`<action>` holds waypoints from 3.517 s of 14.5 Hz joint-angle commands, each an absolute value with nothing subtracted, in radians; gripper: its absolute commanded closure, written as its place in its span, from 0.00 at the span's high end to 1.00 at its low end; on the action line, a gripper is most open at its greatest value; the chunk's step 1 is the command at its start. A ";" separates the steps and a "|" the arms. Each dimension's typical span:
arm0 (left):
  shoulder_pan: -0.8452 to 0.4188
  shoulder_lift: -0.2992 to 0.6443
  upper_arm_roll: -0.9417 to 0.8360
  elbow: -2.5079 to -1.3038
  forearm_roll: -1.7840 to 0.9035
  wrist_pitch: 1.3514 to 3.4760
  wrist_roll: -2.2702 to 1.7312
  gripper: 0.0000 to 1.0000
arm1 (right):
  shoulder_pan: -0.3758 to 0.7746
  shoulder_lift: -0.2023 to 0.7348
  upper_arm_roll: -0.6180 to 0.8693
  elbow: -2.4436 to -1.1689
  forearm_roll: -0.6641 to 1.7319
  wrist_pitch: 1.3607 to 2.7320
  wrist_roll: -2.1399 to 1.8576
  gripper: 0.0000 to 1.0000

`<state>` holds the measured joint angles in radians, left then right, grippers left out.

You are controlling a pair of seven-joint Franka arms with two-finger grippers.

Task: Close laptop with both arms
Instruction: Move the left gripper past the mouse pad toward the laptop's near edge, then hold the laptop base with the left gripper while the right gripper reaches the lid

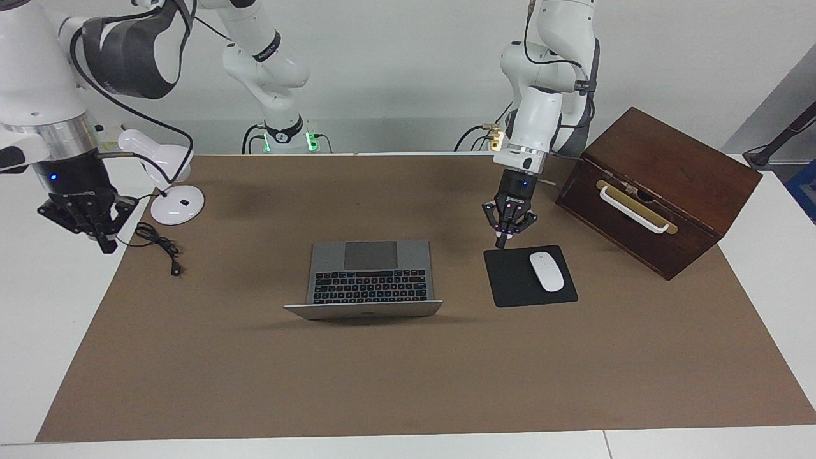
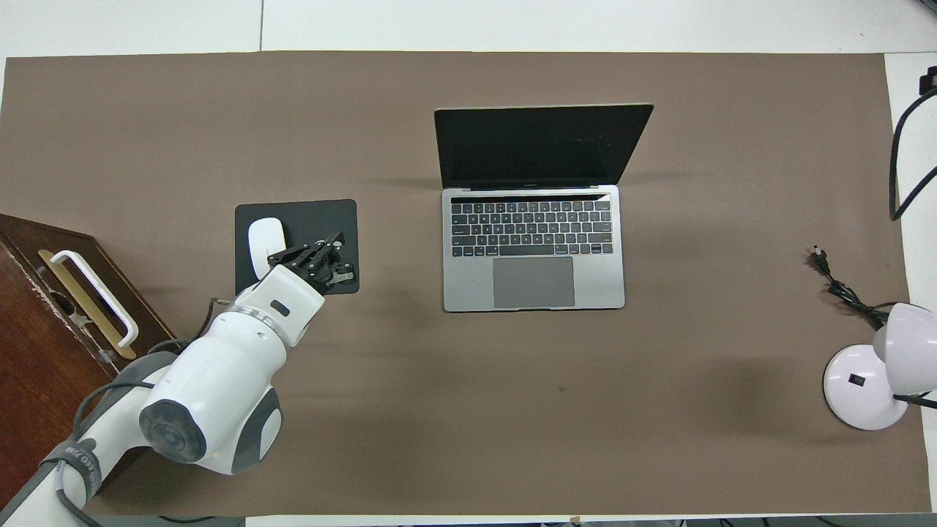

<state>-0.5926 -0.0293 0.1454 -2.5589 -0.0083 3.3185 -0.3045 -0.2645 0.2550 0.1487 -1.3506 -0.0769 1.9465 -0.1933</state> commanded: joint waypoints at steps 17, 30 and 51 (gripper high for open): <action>-0.911 0.330 0.166 -2.387 -0.190 3.502 -0.299 0.00 | 0.283 0.718 0.054 -0.933 -0.219 2.310 0.348 0.00; -0.934 0.319 0.170 -2.477 -0.184 3.504 -0.293 0.00 | 0.318 0.801 0.089 -0.930 -0.215 2.318 0.442 0.00; -0.933 0.316 0.172 -2.488 -0.181 3.505 -0.161 0.00 | 0.275 0.715 0.091 -0.972 0.227 1.717 0.560 0.00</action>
<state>-0.9118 0.3197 0.1522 -2.4414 -0.1652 3.5045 -0.1904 0.2963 0.7360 0.0800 -0.9271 0.1738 1.7633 0.5486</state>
